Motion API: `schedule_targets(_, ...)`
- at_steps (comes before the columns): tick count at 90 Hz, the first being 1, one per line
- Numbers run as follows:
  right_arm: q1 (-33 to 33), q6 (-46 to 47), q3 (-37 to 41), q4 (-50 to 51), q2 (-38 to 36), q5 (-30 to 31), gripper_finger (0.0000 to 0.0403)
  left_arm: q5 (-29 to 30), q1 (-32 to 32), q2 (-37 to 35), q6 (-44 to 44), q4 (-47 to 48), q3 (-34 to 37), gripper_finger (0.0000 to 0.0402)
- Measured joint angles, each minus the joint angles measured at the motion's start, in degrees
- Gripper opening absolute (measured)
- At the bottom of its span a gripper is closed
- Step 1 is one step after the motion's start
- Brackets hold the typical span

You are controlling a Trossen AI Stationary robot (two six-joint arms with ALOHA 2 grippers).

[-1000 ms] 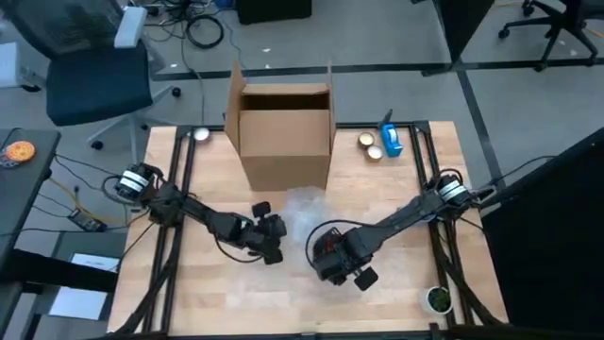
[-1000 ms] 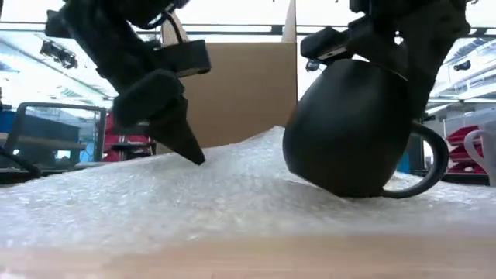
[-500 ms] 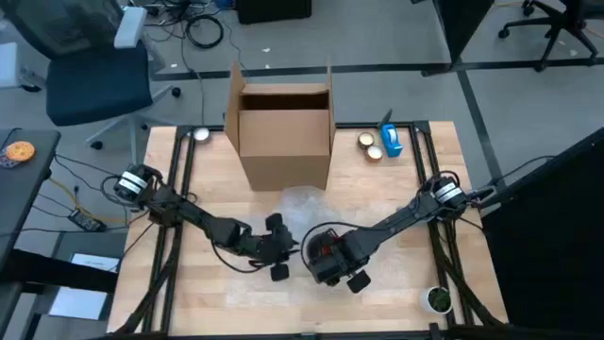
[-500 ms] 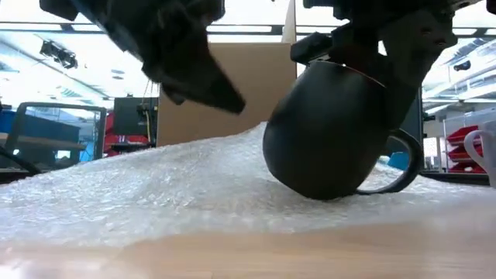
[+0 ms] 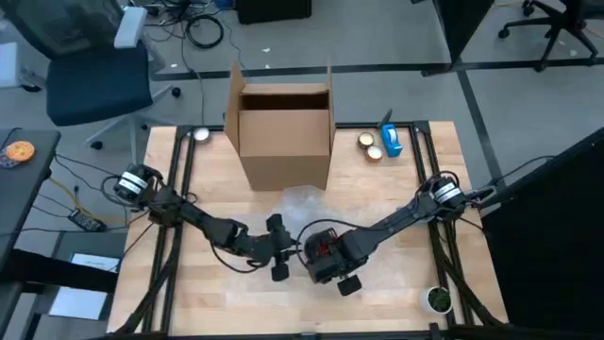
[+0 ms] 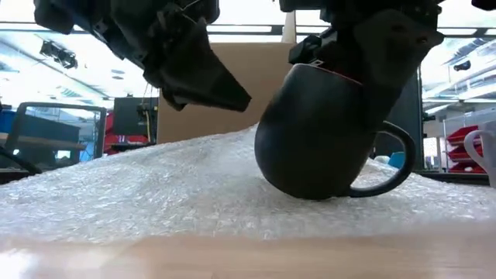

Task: Wrap mug
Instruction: Wrap the orange mug with bubble wrap

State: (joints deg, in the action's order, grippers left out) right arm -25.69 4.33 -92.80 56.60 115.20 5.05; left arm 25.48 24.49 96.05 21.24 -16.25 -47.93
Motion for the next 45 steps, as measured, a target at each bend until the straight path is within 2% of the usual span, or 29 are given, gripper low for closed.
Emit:
schedule_targets(21, 0.4, 3.8, 0.0, 0.0, -0.2, -0.3, 0.0029, 1.8, -0.1, 1.2, 0.0, -3.8, 1.4, 0.0078)
schedule_targets(35, 0.7, 4.6, 0.0, 0.3, -0.3, -0.3, 0.0050, 1.4, -0.2, 6.7, -0.1, -9.8, 1.4, 0.0078)
schedule_targets(45, 0.8, 4.7, 0.0, 0.5, -0.3, -0.1, 0.0072, -1.4, -0.6, 10.0, 0.0, -11.4, 1.3, 0.0078)
